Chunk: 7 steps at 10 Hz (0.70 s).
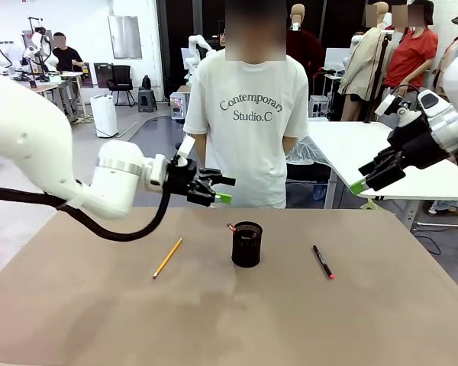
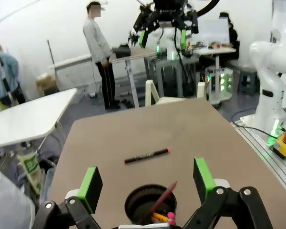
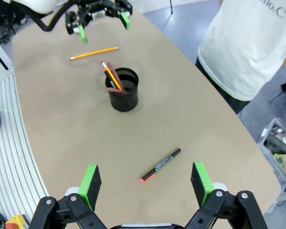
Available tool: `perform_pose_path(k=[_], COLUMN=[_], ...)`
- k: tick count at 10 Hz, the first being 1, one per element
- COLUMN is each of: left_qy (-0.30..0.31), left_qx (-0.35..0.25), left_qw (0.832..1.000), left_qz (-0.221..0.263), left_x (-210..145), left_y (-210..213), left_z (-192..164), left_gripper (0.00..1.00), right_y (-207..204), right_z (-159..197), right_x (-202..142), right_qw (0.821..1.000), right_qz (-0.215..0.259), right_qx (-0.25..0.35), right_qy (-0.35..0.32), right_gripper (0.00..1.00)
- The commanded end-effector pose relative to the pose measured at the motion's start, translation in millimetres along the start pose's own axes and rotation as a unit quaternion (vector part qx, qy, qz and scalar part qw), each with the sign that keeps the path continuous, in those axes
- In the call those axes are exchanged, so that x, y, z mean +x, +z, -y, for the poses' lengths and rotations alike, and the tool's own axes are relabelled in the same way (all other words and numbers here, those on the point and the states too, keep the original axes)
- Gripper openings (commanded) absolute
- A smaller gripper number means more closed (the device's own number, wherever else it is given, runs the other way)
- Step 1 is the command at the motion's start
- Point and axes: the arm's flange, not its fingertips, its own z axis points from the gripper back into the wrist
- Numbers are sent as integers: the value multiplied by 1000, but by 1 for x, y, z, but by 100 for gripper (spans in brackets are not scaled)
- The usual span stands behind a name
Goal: Place the pens into the pen holder.
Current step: Pick up a writing instrument from the table and place it into the Pen holder.
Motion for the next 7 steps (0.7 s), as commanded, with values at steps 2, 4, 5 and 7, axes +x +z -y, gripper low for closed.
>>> perform_pose_path(k=[2,4,5,7], left_qy=[38,67,98,132], left_qx=[-6,6,12,47], left_qw=[991,971,951,893], left_qz=[-128,-228,-294,-429], left_x=[43,62,70,79], left_y=[33,55,66,70], left_z=[26,30,31,31], left_gripper=[100,100,100,100], right_y=[0,0,0,0], right_z=[1,1,1,1], right_x=[1,1,1,1], right_qw=[1000,1000,1000,1000], right_qz=[15,15,15,15], right_qx=[4,4,4,4], right_qy=[0,0,0,0], right_gripper=[100,100,100,100])
